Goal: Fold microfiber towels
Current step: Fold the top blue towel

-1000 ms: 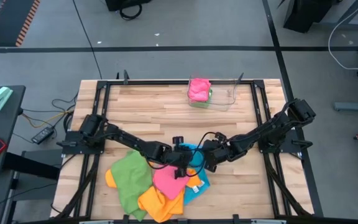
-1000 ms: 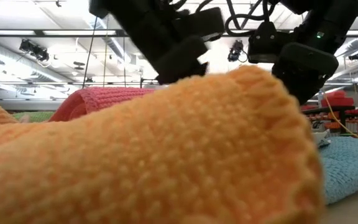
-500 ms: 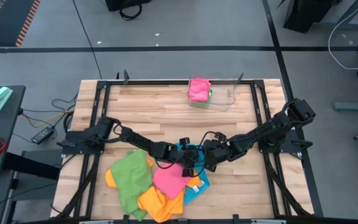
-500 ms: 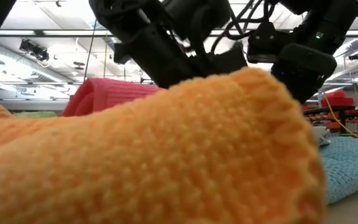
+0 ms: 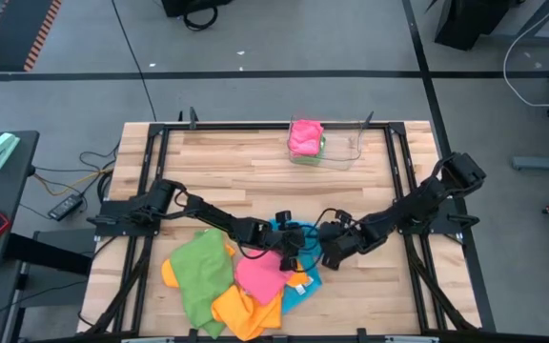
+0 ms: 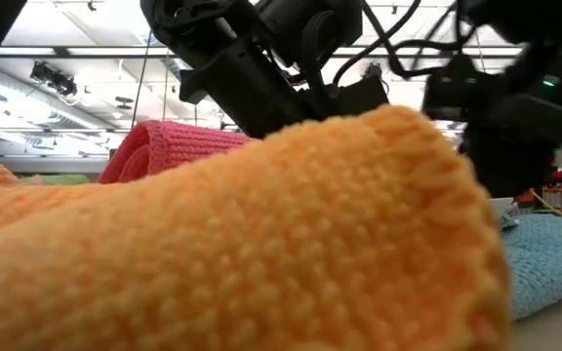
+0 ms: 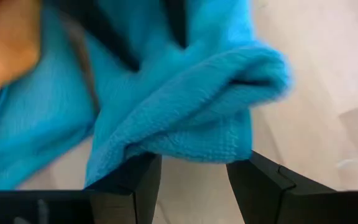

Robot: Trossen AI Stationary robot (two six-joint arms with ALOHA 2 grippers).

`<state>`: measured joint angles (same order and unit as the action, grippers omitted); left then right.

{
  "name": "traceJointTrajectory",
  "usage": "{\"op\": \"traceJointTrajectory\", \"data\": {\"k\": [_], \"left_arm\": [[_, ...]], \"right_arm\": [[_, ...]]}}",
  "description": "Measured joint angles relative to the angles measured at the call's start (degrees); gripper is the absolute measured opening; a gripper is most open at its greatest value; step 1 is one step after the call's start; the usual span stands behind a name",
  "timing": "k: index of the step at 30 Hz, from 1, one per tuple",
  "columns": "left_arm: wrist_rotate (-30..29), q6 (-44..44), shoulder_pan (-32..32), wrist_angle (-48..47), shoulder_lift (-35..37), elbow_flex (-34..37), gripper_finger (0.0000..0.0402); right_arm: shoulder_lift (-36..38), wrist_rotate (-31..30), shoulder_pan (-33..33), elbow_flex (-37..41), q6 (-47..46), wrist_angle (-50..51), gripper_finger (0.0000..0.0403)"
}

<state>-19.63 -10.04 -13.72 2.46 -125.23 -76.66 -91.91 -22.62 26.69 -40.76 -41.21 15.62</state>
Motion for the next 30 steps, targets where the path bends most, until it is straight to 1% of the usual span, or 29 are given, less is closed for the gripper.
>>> {"op": "traceJointTrajectory", "data": {"k": [2,5,10,14,16,19,21,25,30], "left_arm": [[0.0,0.1,0.0,0.0,0.0,0.0,0.0162],[0.0,0.2,0.0,0.0,0.0,0.0,0.0162],[0.0,0.2,0.0,0.0,0.0,0.1,0.0161],[0.0,0.2,0.0,0.0,0.0,0.1,0.0162],[0.0,0.2,0.0,0.0,0.0,0.1,0.0160],[0.0,0.3,0.0,0.0,0.0,0.1,0.0158],[0.0,0.3,0.0,0.0,0.0,0.1,0.0156],[0.0,0.4,0.0,0.0,0.0,0.1,0.0157],[0.0,0.4,0.0,-0.1,0.0,0.1,0.0154]], "right_arm": [[0.0,-0.5,1.4,1.9,4.0,-2.7,0.0186],[0.0,-2.9,2.8,4.2,10.3,-6.9,0.0186],[0.0,-4.2,2.0,5.5,15.5,-10.4,0.0186],[0.0,-5.8,0.3,4.4,15.1,-12.4,0.0186],[0.0,-5.8,-0.6,3.9,12.8,-13.6,0.0186],[0.0,-2.8,-2.5,3.2,9.0,-15.1,0.0186],[0.0,-0.8,-3.9,2.3,8.1,-15.5,0.0186],[0.0,1.6,-5.3,0.4,8.8,-15.3,0.0186],[0.0,3.1,-6.4,-0.3,10.2,-15.5,0.0186]]}}
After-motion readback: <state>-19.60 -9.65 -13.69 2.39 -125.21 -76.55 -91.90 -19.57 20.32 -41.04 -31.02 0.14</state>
